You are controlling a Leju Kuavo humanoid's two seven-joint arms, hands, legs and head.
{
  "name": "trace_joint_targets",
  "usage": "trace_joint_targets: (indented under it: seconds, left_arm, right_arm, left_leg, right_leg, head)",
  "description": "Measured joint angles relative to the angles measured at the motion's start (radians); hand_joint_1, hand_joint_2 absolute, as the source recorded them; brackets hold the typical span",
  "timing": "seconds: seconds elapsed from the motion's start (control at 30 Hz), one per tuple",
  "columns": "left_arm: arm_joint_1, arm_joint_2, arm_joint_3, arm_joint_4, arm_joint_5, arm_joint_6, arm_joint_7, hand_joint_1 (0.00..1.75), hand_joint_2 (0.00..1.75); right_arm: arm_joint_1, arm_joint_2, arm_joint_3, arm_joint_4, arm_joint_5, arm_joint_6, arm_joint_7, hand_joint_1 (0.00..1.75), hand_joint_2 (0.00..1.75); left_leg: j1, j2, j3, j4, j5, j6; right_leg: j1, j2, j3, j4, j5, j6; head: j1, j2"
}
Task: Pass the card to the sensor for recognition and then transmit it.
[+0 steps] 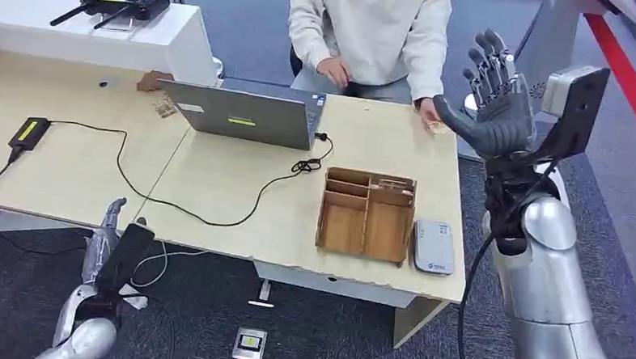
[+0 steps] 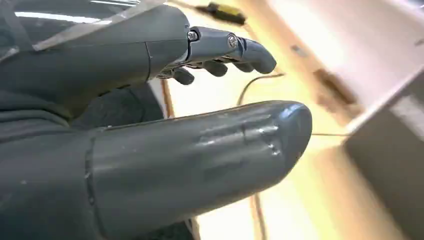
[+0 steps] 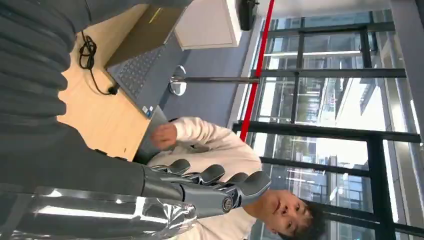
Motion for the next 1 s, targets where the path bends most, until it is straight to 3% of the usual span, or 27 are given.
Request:
trace_joint_targets:
  seconds: [0.17,0.3,0.5,0.73,1.0]
  left_arm:
    - [-0.046,-0.085,0.011,0.245,0.094,-0.07,0.001,0.0,0.0]
    - [-0.084,-0.155,0.005,0.43,0.223,-0.178,-0.025,0.0,0.0]
    - [-0.106,-0.251,-0.033,0.65,0.298,-0.198,-0.074,0.0,0.0]
    - [-0.135,-0.287,-0.056,0.767,0.338,-0.203,-0.076,0.0,0.0]
    - [-0.15,-0.305,-0.101,0.827,0.367,-0.199,-0.082,0.0,0.0]
  right_arm:
    - [0.003,0.001,0.004,0.005,0.006,0.01,-0.008,0.0,1.75]
    - [0.002,0.005,0.008,0.015,0.008,0.014,-0.023,0.0,1.75]
    - [0.001,0.011,0.011,0.027,0.01,0.017,-0.032,0.0,1.75]
    - [-0.001,0.016,0.014,0.043,0.014,0.016,-0.04,0.0,1.75]
    - [-0.022,0.011,0.016,0.062,0.131,-0.098,-0.107,0.0,1.75]
  left_leg:
    - [-0.001,-0.001,-0.001,0.0,-0.001,0.001]
    - [-0.002,-0.001,-0.001,0.0,-0.002,0.002]
    - [-0.001,-0.001,-0.001,0.0,-0.002,0.002]
    - [-0.001,-0.001,-0.001,0.0,-0.002,0.002]
    - [-0.001,-0.001,-0.001,0.0,-0.002,0.002]
  right_leg:
    - [-0.001,0.0,0.0,-0.001,0.0,0.001]
    - [-0.001,-0.001,0.0,-0.002,-0.001,0.001]
    - [-0.001,-0.001,0.0,-0.002,-0.001,0.001]
    - [-0.001,-0.001,0.0,-0.002,-0.001,0.001]
    - [-0.001,-0.001,0.0,-0.002,-0.001,0.001]
  head:
    - [0.0,0.0]
    - [0.0,0.0]
    - [0.0,0.0]
    - [0.0,0.0]
    - [0.0,0.0]
